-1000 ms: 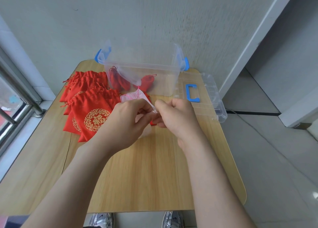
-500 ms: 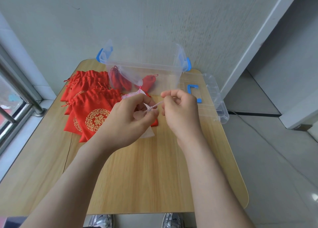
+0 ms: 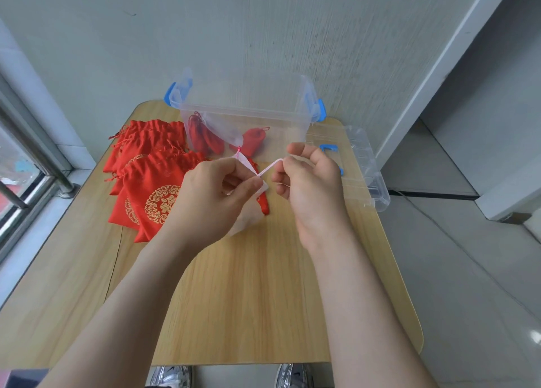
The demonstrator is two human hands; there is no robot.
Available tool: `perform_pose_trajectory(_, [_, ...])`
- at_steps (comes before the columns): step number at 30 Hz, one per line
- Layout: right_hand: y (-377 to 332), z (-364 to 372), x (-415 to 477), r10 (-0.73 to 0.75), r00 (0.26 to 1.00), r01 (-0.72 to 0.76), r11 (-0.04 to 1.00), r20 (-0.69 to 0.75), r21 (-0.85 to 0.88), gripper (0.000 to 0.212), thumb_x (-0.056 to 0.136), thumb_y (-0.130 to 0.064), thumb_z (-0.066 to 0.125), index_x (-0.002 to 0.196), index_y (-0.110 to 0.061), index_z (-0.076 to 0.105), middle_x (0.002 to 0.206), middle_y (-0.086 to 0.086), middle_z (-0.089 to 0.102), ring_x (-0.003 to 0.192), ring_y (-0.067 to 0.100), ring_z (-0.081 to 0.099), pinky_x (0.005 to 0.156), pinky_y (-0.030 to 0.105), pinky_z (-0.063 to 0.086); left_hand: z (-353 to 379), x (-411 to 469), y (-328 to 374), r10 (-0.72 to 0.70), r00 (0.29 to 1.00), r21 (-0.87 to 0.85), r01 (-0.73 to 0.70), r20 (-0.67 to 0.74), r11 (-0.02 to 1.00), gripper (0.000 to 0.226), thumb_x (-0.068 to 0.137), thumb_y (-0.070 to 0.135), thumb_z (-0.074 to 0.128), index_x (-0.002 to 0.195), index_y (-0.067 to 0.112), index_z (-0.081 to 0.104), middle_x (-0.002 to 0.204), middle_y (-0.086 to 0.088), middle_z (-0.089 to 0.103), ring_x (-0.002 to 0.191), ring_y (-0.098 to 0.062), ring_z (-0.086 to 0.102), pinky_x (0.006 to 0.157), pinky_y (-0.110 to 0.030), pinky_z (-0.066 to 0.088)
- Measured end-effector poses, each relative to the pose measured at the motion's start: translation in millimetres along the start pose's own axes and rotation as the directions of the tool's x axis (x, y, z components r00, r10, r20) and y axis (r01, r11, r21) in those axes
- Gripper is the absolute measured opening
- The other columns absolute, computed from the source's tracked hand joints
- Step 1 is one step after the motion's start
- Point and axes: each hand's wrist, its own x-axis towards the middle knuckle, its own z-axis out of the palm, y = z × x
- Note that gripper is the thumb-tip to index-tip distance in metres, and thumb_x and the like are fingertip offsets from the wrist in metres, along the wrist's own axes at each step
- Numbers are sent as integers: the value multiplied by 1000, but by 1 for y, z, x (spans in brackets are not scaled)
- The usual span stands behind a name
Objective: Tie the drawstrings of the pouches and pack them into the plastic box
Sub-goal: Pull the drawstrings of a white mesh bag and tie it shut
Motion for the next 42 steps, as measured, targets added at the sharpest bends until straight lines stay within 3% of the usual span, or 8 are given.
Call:
perform_pose_trajectory(7, [7, 1, -2, -93, 990, 115, 967, 107, -228, 31, 98, -12, 69, 121, -32, 65, 100, -4, 77, 84, 8, 73, 74, 24, 55, 0, 1, 0, -278, 949, -202, 247, -146, 948, 20, 96, 34, 77, 82, 21, 77, 75, 4, 75, 68, -11, 68, 63, -34, 51])
perform_pose_trajectory(13, [24, 9, -14, -71, 940, 292, 676, 334, -677, 57, 78, -44, 82, 131, -39, 61, 108, -15, 67, 97, 8, 66, 81, 28, 58, 4, 7, -6, -490, 832, -390, 374, -260, 842, 20, 95, 33, 76, 88, 15, 75, 83, -4, 78, 82, -21, 77, 77, -49, 66])
perform_pose_trajectory(19, [36, 14, -5, -215, 934, 353, 690, 286, -632, 14, 105, -39, 61, 112, -29, 69, 93, -9, 78, 83, 12, 72, 72, 37, 59, 2, 11, 2, -487, 862, -587, 322, -143, 743, 26, 101, 26, 72, 93, 1, 73, 83, -13, 78, 82, -23, 80, 69, -33, 65])
perform_pose_trajectory(25, [32, 17, 7, -344, 939, 287, 802, -12, -523, 6, 102, -18, 62, 106, -20, 66, 89, -5, 76, 80, 18, 69, 72, 37, 54, -2, 16, -13, -336, 860, -182, 286, -384, 941, 16, 97, 21, 60, 98, 23, 75, 90, 12, 76, 86, -4, 71, 87, -40, 60])
perform_pose_trajectory(31, [5, 33, 8, -487, 848, 392, 842, -211, -370, 31, 98, -4, 59, 121, -20, 47, 58, 6, 58, 57, 19, 51, 63, 32, 45, 12, 21, -36, -230, 930, 172, 287, -287, 942, 35, 87, 3, 62, 119, 13, 72, 120, -6, 69, 110, -25, 63, 91, -22, 36])
perform_pose_trajectory(34, [-7, 45, 25, -567, 792, 454, 794, -226, -404, 19, 97, -2, 63, 108, -17, 66, 79, -3, 71, 71, 17, 67, 70, 37, 56, 16, 22, -40, -222, 947, 247, 278, -233, 928, 38, 91, 6, 66, 128, 9, 68, 130, -13, 64, 121, -31, 59, 94, -25, 34])
perform_pose_trajectory(38, [-21, 65, 56, -640, 735, 507, 738, -224, -445, 20, 96, -3, 67, 113, -10, 76, 95, -17, 68, 75, -4, 64, 71, 10, 50, 22, 20, -46, -234, 965, 361, 261, -117, 895, 53, 86, 5, 68, 138, 8, 61, 136, -19, 54, 123, -41, 49, 104, -39, 36])
perform_pose_trajectory(42, [-29, 83, 87, -683, 719, 510, 643, -127, -572, 41, 93, 1, 63, 133, -3, 67, 120, 8, 75, 102, 28, 73, 92, 35, 57, 28, 21, -55, -261, 962, 467, 268, -81, 843, 56, 88, 16, 70, 142, 15, 58, 133, -17, 56, 118, -39, 48, 101, -42, 36])
